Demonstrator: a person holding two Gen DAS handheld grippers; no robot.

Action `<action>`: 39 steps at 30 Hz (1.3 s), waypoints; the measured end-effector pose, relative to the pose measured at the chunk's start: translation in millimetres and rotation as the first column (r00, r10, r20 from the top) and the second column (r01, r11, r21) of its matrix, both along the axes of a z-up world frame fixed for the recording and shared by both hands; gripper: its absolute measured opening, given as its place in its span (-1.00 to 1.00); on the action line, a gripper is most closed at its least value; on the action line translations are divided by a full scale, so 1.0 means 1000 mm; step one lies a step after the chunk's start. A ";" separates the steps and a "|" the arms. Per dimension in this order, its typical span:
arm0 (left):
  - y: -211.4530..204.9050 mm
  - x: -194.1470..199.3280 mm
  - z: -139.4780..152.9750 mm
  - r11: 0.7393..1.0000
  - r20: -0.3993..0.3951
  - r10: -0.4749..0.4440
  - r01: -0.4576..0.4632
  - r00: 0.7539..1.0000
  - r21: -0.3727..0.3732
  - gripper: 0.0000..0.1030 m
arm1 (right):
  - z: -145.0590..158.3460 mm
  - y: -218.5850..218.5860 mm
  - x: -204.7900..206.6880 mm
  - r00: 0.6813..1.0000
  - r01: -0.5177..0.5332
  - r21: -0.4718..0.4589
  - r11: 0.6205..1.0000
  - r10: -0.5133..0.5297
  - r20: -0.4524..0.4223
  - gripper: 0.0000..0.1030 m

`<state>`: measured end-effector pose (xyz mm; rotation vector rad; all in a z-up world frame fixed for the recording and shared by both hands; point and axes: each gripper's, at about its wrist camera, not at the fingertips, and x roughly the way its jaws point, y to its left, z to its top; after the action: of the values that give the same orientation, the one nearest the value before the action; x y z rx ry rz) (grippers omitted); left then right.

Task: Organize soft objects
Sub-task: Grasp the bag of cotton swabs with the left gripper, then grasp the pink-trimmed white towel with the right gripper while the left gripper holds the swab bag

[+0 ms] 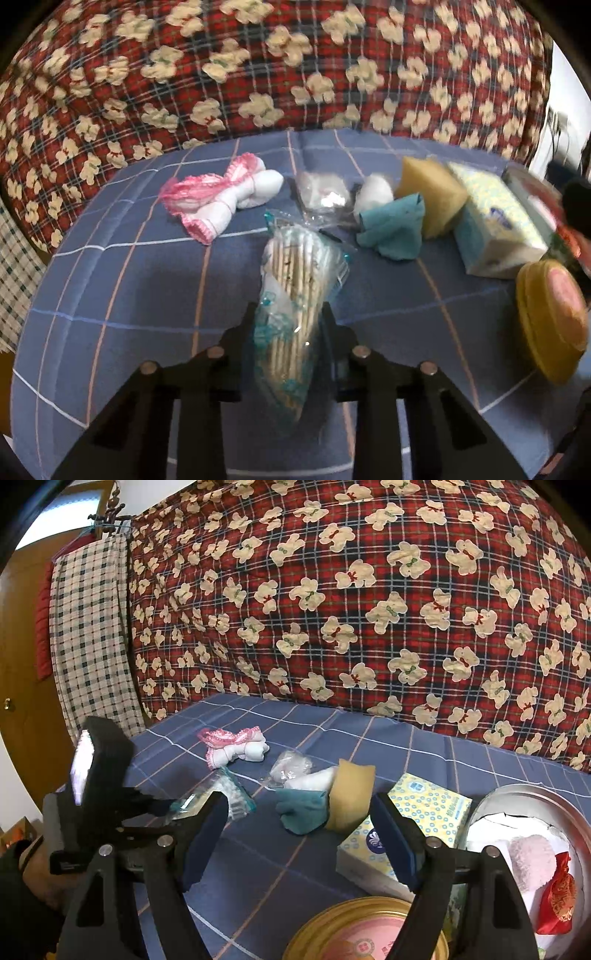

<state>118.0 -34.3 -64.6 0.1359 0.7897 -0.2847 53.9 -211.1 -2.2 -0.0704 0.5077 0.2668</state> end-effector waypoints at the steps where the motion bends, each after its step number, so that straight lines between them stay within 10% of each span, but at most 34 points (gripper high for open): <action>1: 0.003 -0.002 0.002 1.000 0.011 0.007 -0.007 1.000 -0.012 -0.45 | 0.000 -0.001 0.001 1.000 0.009 0.000 1.000 -0.009 -0.002 0.57; 15: 0.072 0.025 0.014 0.945 0.082 0.326 -0.322 0.942 -0.064 -0.46 | 0.006 0.058 0.064 0.991 -0.017 0.004 1.000 0.017 -0.132 0.57; 39: 0.107 0.063 0.001 0.887 0.076 0.459 -0.451 0.885 -0.095 -0.45 | -0.036 0.130 0.181 0.960 0.113 0.020 0.993 -0.104 -0.259 0.57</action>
<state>181.2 72.7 -63.9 -0.1091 0.6902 0.1399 234.6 -81.1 -38.2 0.0268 0.7629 0.1774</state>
